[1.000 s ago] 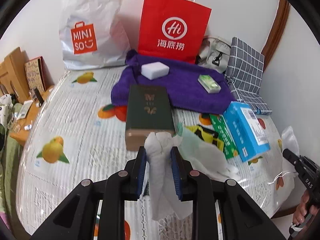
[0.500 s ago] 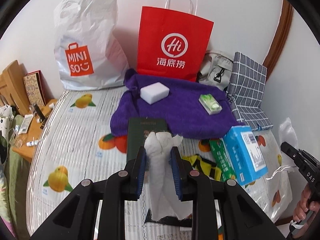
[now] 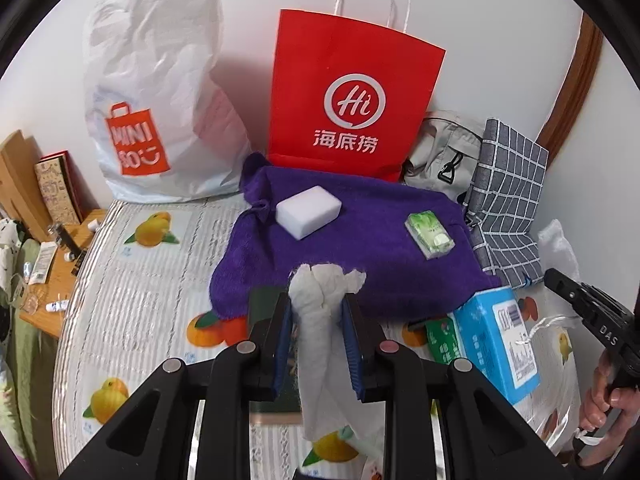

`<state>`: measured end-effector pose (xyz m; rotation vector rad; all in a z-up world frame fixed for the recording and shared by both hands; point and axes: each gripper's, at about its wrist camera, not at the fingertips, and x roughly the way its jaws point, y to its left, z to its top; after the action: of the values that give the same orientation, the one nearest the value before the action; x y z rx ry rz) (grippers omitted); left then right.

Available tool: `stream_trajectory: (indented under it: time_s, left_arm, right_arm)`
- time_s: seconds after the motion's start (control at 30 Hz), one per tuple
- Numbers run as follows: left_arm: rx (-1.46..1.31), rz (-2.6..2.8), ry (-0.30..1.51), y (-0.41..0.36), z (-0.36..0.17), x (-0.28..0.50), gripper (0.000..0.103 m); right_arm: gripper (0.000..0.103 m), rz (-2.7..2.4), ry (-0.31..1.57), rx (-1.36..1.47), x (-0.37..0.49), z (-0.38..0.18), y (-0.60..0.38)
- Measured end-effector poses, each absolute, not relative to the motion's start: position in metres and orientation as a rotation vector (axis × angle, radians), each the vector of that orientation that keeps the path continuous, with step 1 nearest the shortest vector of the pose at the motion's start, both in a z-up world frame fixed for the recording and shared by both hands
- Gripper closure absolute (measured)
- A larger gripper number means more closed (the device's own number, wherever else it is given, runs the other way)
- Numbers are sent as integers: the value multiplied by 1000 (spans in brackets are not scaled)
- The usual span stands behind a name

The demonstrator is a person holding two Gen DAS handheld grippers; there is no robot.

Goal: Organize soft objects
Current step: 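Carry the tissue and clear bag to the purple towel and release both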

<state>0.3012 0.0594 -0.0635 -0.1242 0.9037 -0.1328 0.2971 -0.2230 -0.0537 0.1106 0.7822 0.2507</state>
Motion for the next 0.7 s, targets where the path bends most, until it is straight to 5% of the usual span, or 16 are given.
stream_trajectory:
  time_s: [0.7]
  left_arm:
    - [-89, -82, 960, 49, -88, 409, 80]
  right_arm:
    - [93, 336, 848, 73, 409, -77, -210]
